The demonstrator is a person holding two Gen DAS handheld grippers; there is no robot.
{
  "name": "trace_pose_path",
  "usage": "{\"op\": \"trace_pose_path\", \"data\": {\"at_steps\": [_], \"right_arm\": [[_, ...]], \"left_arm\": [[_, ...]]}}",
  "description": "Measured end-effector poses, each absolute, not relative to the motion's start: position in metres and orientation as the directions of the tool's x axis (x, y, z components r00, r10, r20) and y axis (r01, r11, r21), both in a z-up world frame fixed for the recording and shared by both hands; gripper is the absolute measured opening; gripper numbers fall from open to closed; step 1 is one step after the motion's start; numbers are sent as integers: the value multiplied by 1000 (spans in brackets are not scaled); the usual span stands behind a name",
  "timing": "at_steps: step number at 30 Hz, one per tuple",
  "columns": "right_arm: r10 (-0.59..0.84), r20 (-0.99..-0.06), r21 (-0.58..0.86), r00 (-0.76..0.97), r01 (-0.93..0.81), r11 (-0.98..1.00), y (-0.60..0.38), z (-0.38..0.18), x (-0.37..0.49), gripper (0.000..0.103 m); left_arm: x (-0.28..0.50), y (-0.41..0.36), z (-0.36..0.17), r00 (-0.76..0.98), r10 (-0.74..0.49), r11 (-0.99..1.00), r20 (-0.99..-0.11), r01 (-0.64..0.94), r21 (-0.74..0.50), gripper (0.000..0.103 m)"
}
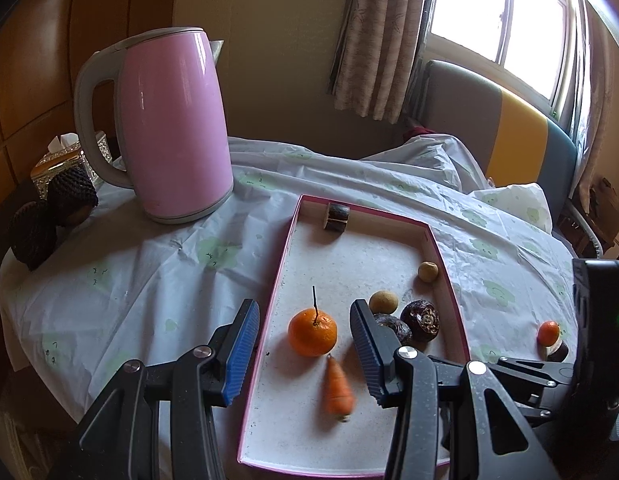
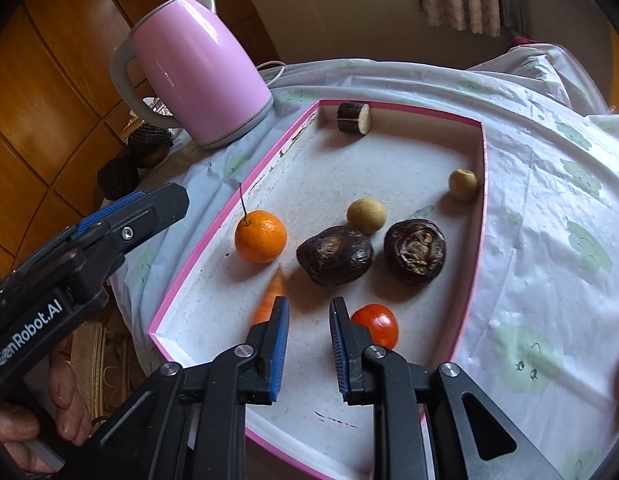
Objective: Organize fruits
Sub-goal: 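Carry the carrot into the tray and release it with the right gripper, then move both grippers back to the last orange and dark slice on the cloth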
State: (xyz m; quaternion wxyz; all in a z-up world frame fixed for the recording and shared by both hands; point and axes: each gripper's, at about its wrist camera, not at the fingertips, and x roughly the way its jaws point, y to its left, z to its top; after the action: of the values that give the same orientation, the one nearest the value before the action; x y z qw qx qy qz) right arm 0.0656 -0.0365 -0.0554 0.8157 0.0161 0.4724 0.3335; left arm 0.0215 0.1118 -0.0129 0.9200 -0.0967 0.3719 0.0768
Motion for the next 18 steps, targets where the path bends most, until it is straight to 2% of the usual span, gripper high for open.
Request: {"op": "trace_pose_path", "data": {"at_steps": [18], "right_arm": [[423,-719,224,551,-392,892,-102,-34,49,24]], "left_arm": [[21,71,-15,704,18,990,-710,-110,-84,48]]}}
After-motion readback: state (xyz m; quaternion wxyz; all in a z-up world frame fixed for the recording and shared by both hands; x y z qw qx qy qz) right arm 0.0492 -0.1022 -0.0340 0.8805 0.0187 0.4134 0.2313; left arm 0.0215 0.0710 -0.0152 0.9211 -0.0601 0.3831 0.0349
